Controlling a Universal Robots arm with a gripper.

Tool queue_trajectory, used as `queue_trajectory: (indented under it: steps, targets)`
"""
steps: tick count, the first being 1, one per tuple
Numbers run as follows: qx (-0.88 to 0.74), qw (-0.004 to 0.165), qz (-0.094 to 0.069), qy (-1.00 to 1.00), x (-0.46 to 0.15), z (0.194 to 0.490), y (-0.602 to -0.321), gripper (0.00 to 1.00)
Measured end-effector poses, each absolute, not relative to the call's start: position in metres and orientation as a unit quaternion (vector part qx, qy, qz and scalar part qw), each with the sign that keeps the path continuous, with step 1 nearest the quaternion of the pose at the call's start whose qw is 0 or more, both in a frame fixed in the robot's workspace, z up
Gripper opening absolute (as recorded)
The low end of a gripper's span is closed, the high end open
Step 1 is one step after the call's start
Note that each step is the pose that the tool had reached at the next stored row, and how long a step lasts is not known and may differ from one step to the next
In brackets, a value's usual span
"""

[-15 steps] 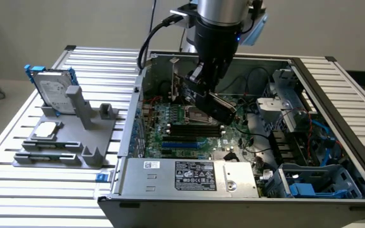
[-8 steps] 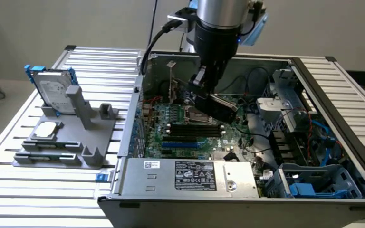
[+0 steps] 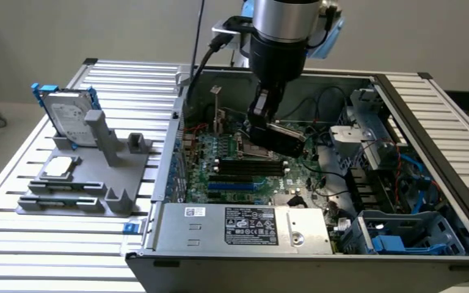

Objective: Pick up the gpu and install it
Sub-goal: 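Insert the gpu into the slot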

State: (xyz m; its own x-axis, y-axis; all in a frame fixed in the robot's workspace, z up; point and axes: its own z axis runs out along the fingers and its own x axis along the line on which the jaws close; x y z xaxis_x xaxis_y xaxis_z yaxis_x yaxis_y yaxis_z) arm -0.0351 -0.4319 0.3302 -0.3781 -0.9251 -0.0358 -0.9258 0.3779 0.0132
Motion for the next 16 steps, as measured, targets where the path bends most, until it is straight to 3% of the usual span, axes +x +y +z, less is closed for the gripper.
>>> queue_trajectory:
  steps: [16]
  targets:
    - [-0.656,0.010,0.017,0.754,-0.0361,0.3251,-0.4341,0.26]
